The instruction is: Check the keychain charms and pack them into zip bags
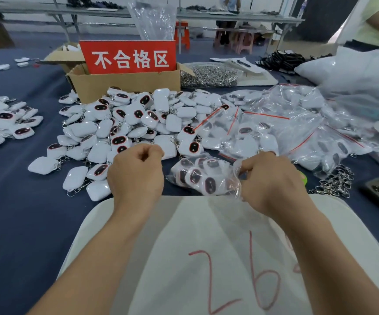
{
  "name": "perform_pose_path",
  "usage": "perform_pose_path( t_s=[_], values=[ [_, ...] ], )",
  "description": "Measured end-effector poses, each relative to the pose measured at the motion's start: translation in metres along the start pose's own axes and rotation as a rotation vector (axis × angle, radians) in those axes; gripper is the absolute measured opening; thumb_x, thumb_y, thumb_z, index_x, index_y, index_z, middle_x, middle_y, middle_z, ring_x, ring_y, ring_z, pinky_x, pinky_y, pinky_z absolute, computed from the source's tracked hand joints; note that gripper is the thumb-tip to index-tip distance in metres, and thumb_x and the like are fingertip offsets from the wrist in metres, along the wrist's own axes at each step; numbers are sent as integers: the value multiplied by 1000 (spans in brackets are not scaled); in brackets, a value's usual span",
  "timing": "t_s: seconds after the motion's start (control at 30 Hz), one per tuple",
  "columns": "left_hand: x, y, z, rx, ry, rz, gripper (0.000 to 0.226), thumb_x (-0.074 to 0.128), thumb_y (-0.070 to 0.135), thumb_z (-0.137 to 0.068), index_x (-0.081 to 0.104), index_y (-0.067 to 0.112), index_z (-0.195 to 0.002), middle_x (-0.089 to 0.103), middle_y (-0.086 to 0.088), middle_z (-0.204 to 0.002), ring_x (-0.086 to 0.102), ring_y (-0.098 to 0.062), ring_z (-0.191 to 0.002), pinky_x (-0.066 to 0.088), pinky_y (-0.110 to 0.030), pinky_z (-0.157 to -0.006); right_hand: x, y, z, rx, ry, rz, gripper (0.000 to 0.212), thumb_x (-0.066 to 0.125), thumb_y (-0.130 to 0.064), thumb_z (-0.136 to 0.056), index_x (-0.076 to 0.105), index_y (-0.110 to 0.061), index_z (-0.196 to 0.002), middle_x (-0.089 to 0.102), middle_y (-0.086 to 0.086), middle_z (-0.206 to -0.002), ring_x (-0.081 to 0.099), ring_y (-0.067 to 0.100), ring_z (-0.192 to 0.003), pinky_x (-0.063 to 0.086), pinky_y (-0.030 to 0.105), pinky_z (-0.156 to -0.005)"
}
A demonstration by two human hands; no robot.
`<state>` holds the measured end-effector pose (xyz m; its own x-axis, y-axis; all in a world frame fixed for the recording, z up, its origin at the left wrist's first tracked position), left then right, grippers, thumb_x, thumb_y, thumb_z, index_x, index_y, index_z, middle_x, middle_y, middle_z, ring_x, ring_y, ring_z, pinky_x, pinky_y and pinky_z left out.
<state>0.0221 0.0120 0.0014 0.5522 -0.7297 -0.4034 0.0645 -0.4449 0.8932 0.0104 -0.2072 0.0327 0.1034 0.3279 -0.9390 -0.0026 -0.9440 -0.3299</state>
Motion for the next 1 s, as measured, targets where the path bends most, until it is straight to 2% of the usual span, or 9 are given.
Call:
perform_pose_path(
  t_s=[0.2, 0.3, 0.37, 0.5, 0.63, 0.7, 0.8, 0.9, 1.0],
  values=[
    [5, -3, -2, 40, 22, -131, 23, 58, 38, -89, 67, 37, -68, 66, 21, -63, 61, -7, -66, 42, -24, -63, -11, 15, -1, -32, -100, -92, 27, 83, -29, -69, 66, -43, -53, 57, -20, -47, 52, 7, -55, 44, 26, -59],
    [1, -7, -11, 16, 36, -128, 19, 59, 41, -87, 69, 39, -70, 66, 26, -67, 62, -7, -64, 45, -27, -62, -14, 17, -4, -65, 127, -200, 33, 67, -1, -71, 65, -29, -56, 44, -10, -41, 42, 11, -47, 33, 14, -49],
    [-7, -13, -23, -36, 40, -73, 16, 61, 38, -85, 71, 41, -72, 67, 28, -69, 63, -5, -62, 46, -29, -63, -16, 21, -5, -14, 347, -361, 37, 56, 10, -69, 68, -25, -63, 34, -4, -45, 35, 15, -49, 29, 18, -46],
    [-15, -20, -35, 8, 29, -59, 21, 61, 22, -86, 74, 37, -80, 68, 26, -71, 62, 7, -64, 45, -18, -54, -15, 16, -4, -2, 525, -517, 30, 65, -4, -80, 73, -32, -74, 48, -5, -53, 46, 10, -52, 34, 11, -54],
    [-3, -17, -24, 200, -133, -137, 32, 62, 12, -89, 76, 37, -106, 70, 26, -89, 63, 4, -85, 49, -16, -82, 2, -7, 0, -102, 257, -454, 18, 72, -20, -86, 79, -34, -77, 66, -31, -65, 60, -10, -68, 41, 2, -65],
    [1, -15, -18, 258, -208, -187, 39, 62, 11, -90, 74, 36, -118, 71, 23, -104, 60, -2, -93, 48, -23, -92, 10, -8, -1, -87, 90, -263, 15, 69, -24, -87, 76, -30, -75, 68, -27, -65, 65, -1, -68, 51, 14, -71],
    [2, -14, -16, 277, -239, -227, 38, 65, 18, -90, 73, 38, -121, 71, 21, -114, 54, 2, -92, 42, -16, -88, 12, -5, -3, -29, 8, -166, 21, 65, -21, -84, 72, -30, -66, 67, -22, -61, 64, 7, -64, 50, 22, -63],
    [4, -12, -15, 260, -320, -96, 29, 72, 34, -89, 75, 41, -116, 64, 43, -95, 55, 23, -90, 36, 5, -77, 11, -3, -3, 4, -28, -182, 23, 69, -20, -81, 69, -33, -61, 66, -23, -58, 66, 8, -65, 55, 25, -67],
    [10, -11, -11, 257, -458, -8, 30, 77, 39, -86, 76, 43, -116, 62, 48, -103, 57, 24, -91, 38, 4, -78, 13, -3, -2, 10, -24, -189, 22, 69, -19, -80, 69, -32, -62, 67, -18, -58, 67, 10, -66, 59, 32, -70]
  ],
)
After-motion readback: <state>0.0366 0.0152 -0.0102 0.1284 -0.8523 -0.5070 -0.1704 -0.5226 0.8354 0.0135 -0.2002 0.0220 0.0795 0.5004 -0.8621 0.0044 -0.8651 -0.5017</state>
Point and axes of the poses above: each hand's wrist, its own z-axis away from the middle knuckle, its own x-axis out of the palm, y = z × x, the point moved 1 cm from there along -z, towards the middle knuckle
